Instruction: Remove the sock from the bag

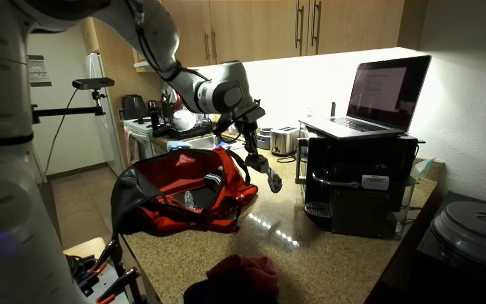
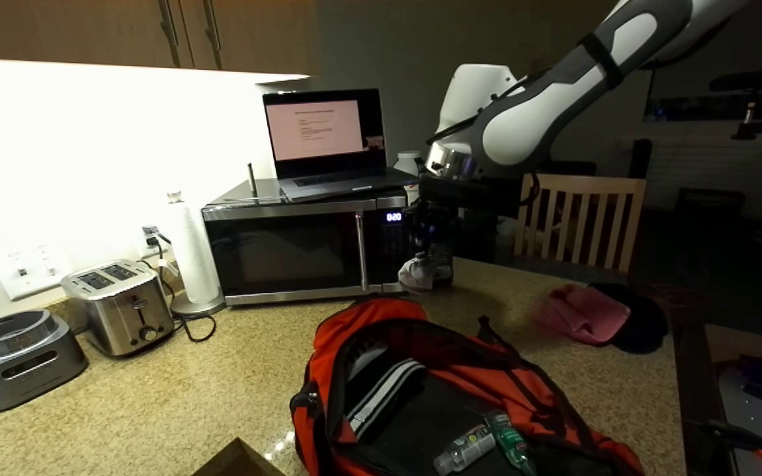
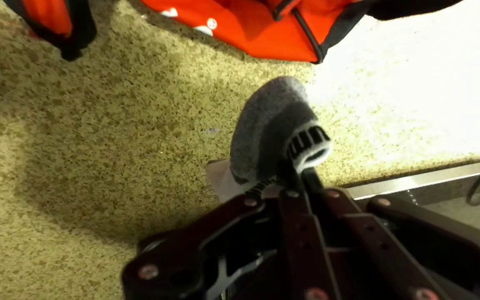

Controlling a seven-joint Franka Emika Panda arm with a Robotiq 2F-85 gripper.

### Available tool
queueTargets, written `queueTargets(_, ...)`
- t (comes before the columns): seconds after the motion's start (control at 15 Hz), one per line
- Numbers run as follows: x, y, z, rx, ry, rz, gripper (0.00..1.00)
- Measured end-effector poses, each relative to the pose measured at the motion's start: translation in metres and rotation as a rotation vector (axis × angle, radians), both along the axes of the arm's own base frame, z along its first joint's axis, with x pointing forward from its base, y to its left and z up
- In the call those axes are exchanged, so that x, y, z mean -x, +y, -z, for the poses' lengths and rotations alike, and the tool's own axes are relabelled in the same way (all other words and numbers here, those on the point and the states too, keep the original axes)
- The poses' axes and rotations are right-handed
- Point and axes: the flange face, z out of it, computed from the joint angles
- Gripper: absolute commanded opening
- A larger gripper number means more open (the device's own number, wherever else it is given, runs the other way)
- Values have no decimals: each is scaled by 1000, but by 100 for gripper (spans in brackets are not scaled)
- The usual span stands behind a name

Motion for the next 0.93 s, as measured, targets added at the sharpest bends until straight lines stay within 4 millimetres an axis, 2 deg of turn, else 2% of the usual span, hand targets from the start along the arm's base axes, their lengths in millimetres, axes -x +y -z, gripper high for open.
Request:
queueTargets(0.13, -21, 5, 10, 19, -1, 16, 4)
queueTargets(0.33, -37, 17, 21, 38, 48, -6, 4)
queueTargets(0.6, -39, 30, 23, 68, 119, -75, 4)
queueTargets(0.93, -36, 33, 21, 103, 205, -158, 4)
